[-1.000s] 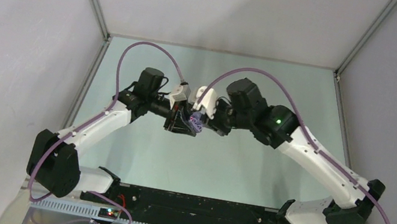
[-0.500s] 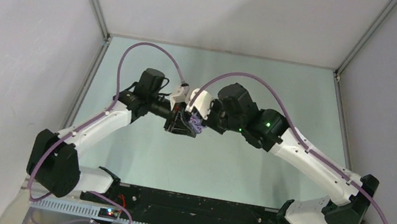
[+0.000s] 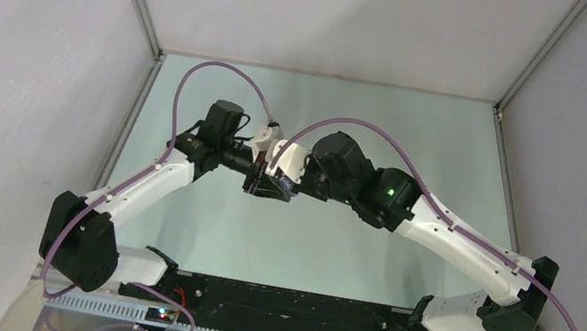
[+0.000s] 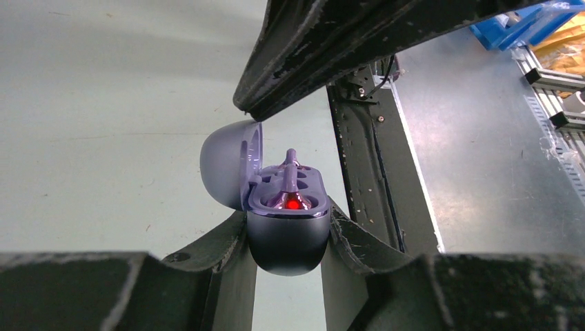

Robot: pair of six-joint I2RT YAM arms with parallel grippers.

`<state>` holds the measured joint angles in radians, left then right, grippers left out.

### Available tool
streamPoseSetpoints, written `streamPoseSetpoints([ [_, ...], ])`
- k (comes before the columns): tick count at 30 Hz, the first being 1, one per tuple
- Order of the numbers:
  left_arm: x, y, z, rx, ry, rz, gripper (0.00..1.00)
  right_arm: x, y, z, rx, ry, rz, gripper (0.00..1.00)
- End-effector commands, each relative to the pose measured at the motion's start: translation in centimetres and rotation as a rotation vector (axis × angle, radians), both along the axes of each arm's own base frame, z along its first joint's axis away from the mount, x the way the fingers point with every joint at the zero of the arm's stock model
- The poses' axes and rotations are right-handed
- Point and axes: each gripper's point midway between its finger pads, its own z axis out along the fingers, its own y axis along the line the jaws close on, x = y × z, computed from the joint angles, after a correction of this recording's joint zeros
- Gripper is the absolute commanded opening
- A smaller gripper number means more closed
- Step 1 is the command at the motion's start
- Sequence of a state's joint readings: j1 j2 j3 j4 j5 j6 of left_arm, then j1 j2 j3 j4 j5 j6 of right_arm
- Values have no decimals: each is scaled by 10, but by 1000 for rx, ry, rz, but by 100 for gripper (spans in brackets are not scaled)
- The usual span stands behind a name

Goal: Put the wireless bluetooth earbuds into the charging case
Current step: Adjust the right earbud in the right side groove of the charging case, then close the charging case with the earbuds inside.

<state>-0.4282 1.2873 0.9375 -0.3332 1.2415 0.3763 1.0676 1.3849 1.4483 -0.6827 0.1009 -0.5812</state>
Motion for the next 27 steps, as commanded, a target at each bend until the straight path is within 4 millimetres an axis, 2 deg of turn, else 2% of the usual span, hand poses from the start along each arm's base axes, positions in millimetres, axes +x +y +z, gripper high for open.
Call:
streamPoseSetpoints([
  [1, 3, -4, 25, -50, -98, -27, 0, 13, -2, 7, 16, -41, -41, 1],
  [3, 2, -4, 25, -50, -101, -26, 0, 13, -2, 9, 45, -15, -33, 1],
  [7, 3, -4, 25, -50, -101, -26, 0, 1, -6, 31, 159, 60, 23, 1],
  [9, 3, -4, 25, -52, -100, -29, 0, 3, -9, 33, 174, 71, 16, 1],
  [12, 2, -4, 26, -54, -100, -31, 0, 13, -9, 23, 148, 66, -14, 1],
  [15, 2, -5, 25, -53, -98, -32, 0, 19, -2, 1, 109, 101, -14, 0],
  [20, -1, -4, 28, -59, -106, -40, 0, 16, 11, -23, 82, 179, 26, 0],
  [23, -1, -4, 28, -59, -105, -42, 0, -1, 16, -23, 98, 243, 102, 0],
  [27, 0, -4, 27, -54, -111, -33, 0, -25, 16, -10, 132, 295, 200, 0],
])
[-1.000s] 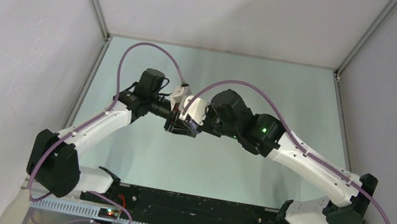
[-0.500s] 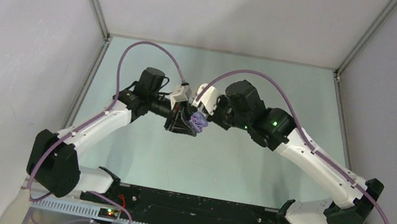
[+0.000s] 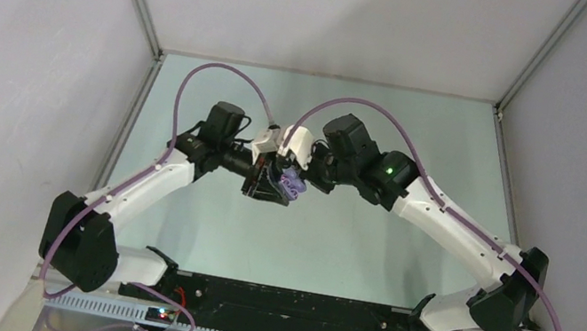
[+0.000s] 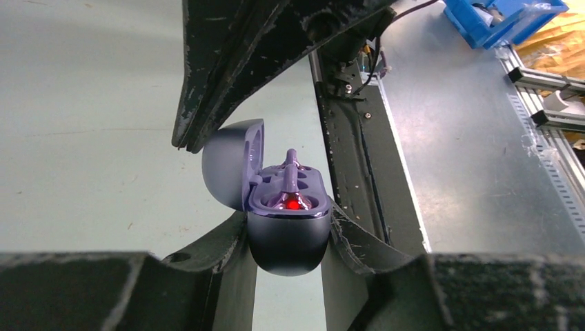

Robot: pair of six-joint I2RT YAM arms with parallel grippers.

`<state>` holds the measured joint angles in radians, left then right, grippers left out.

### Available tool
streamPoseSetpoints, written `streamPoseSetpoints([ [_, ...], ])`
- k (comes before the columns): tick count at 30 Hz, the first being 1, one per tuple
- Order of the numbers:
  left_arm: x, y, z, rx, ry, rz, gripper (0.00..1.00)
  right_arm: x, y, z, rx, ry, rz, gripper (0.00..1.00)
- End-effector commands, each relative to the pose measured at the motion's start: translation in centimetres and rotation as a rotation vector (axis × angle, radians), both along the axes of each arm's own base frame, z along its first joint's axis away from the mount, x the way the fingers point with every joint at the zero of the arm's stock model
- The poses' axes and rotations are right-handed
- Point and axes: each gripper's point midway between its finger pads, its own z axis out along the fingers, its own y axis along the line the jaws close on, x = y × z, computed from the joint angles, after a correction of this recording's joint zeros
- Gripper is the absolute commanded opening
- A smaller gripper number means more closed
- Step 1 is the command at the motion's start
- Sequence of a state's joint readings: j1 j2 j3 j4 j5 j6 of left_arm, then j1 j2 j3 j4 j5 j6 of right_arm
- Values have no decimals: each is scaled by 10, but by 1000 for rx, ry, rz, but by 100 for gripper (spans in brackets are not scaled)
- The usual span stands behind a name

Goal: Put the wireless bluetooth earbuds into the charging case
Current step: Close the charging case with the earbuds inside.

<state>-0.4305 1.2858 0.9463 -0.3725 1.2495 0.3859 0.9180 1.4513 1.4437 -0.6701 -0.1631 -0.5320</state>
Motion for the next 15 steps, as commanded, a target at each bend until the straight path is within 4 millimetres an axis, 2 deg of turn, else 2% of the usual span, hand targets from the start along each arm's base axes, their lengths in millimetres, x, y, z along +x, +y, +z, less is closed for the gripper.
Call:
streamPoseSetpoints([
  [1, 5, -4, 27, -59, -132, -19, 0, -45, 11, 23, 99, 92, 174, 0],
  [4, 7, -5, 25, -55, -134, -10, 0, -59, 11, 33, 131, 116, 228, 0],
  [7, 8, -6, 25, -53, -131, -8, 0, -71, 12, 33, 133, 157, 275, 0],
  [10, 8, -6, 24, -51, -132, -4, 0, -74, 15, 33, 127, 166, 285, 0],
  [14, 8, -6, 24, -52, -132, -5, 0, -66, 10, 39, 131, 156, 249, 1],
  [15, 9, -6, 23, -51, -131, -4, 0, -65, 8, 43, 141, 153, 240, 9],
])
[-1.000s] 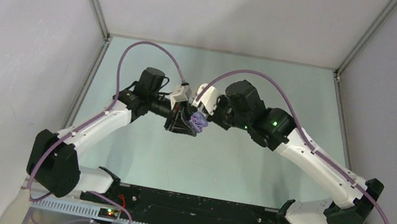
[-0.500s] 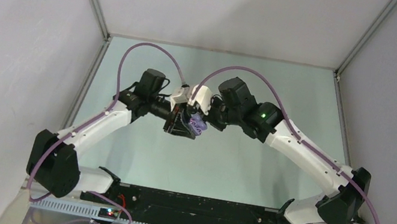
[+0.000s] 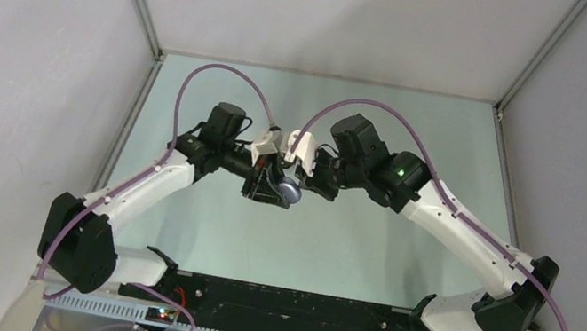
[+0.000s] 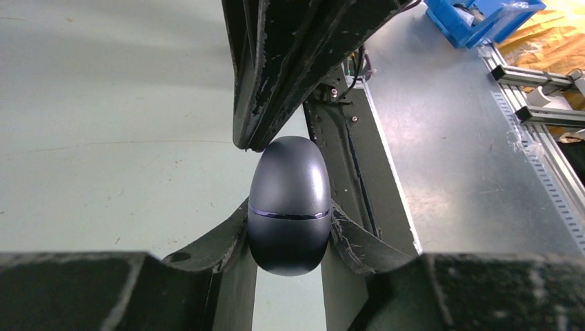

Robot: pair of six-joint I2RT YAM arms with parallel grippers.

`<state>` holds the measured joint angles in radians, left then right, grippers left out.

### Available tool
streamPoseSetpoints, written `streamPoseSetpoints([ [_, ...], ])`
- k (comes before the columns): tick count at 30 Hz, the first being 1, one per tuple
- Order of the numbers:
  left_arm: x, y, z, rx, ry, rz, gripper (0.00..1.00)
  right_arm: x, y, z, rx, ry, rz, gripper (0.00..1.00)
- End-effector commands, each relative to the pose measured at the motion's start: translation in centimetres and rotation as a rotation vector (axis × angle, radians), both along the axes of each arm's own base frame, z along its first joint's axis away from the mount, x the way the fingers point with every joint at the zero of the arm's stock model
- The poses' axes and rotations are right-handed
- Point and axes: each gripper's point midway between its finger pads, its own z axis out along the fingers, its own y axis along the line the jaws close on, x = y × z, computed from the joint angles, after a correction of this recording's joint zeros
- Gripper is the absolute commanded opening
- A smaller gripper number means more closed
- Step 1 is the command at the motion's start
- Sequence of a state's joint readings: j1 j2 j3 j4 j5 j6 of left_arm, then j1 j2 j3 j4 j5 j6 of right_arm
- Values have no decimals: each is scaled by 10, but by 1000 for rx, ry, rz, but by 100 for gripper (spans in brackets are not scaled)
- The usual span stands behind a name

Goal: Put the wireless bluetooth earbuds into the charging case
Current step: Close the charging case with the earbuds inside, then pass from the left arm to the right

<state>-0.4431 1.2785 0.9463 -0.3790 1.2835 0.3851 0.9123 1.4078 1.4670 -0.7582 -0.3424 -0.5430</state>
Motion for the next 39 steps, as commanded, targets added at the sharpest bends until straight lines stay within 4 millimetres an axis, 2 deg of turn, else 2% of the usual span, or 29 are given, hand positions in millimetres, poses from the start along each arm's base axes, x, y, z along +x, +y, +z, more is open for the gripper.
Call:
streamPoseSetpoints([
  [1, 18, -4, 18, -34, -140, 36, 0, -22, 5, 31, 99, 61, 79, 15],
  [2, 20, -4, 18, -34, -142, 43, 0, -22, 3, 34, 111, 68, 74, 26],
  [4, 27, -7, 17, -39, -143, 74, 0, -17, -5, 44, 152, 86, 57, 40],
  [5, 29, -8, 18, -42, -139, 87, 0, -9, -12, 49, 172, 86, 32, 43],
  [6, 32, -9, 17, -50, -131, 104, 0, -13, -14, 53, 198, 113, 46, 47],
  [7, 32, -10, 17, -51, -106, 112, 0, -6, -19, 56, 216, 123, 28, 49],
  [8, 33, -11, 17, -62, -113, 113, 0, -12, -18, 57, 241, 163, 55, 51],
  [9, 32, -12, 16, -63, -94, 111, 0, -7, -21, 58, 257, 177, 47, 52],
  [11, 32, -14, 17, -68, -82, 109, 0, -17, -19, 59, 303, 258, 115, 56],
  [18, 27, -18, 20, -87, -82, 83, 0, -9, -2, 32, 287, 366, 126, 63],
  [23, 22, -19, 21, -93, -74, 59, 0, 0, 1, 19, 266, 386, 107, 64],
  [30, 17, -21, 20, -95, -68, 34, 0, 8, 0, 13, 258, 384, 91, 63],
  [34, 17, -22, 20, -94, -68, 35, 0, 5, 0, 12, 254, 382, 103, 55],
  [37, 18, -22, 21, -94, -71, 37, 0, 4, 0, 7, 241, 377, 113, 42],
  [39, 18, -21, 22, -94, -72, 39, 0, 3, -1, 5, 233, 378, 120, 39],
])
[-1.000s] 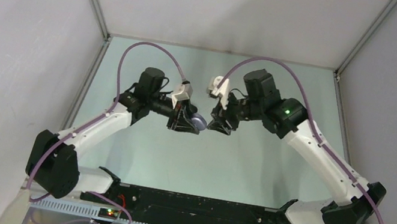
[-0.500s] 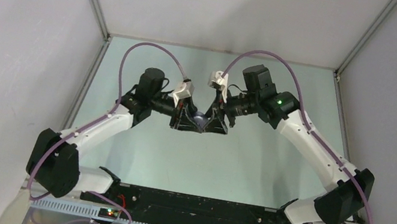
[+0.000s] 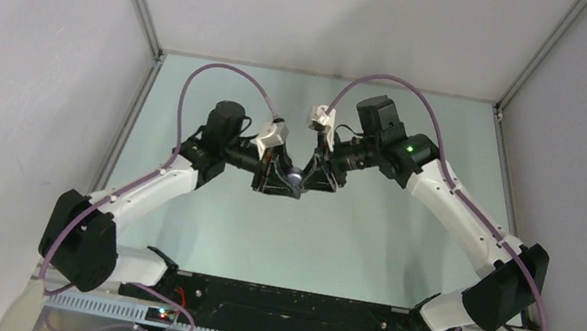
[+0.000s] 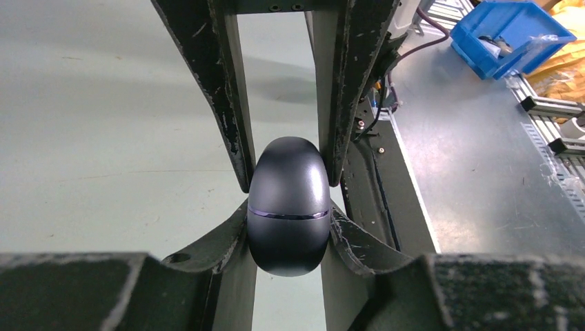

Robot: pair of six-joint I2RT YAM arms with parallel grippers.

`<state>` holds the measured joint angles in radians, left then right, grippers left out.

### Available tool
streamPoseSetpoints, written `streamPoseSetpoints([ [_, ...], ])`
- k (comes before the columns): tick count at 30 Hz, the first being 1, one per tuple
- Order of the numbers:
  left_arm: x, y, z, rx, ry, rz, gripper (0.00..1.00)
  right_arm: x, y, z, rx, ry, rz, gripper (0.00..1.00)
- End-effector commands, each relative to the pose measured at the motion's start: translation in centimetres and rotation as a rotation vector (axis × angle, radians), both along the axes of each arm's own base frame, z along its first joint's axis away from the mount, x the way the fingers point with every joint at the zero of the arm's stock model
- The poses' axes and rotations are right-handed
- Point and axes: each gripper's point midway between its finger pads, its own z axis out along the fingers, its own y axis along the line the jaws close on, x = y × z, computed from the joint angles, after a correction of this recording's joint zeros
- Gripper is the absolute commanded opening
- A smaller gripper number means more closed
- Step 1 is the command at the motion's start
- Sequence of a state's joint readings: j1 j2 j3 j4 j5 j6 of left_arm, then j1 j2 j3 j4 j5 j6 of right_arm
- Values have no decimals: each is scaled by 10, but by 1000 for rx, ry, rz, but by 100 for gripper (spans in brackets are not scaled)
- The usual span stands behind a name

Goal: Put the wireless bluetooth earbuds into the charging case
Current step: Pass from the left arm to the right, then place the charging case with the earbuds at the center of the board.

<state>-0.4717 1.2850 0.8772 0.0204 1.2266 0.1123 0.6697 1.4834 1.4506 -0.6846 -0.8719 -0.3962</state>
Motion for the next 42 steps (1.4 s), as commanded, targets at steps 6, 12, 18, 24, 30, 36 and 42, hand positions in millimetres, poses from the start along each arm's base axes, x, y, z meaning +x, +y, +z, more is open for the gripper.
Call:
streamPoseSetpoints([
  [6, -2, -3, 11, -25, -34, -24, 0, -6, 1, -7, -14, -24, 42, 43],
  [12, -2, -3, 11, -24, -34, -21, 0, -10, 4, -8, -24, -36, 49, 45],
  [18, -1, -2, 11, -21, -35, -16, 2, -11, 5, -7, -23, -43, 49, 35],
  [24, 2, -2, 9, -10, -43, -3, 41, -10, 4, -1, -13, -45, 43, 23],
  [30, 4, 1, 5, 16, -55, 21, 90, -8, -5, 16, 16, -57, 22, 22],
  [36, 17, 12, 8, 53, -109, 103, 99, 17, -31, 27, -7, -54, -52, 21],
  [42, 59, 54, 24, 95, -215, 318, 99, 62, -63, -8, -256, -89, -83, 21],
])
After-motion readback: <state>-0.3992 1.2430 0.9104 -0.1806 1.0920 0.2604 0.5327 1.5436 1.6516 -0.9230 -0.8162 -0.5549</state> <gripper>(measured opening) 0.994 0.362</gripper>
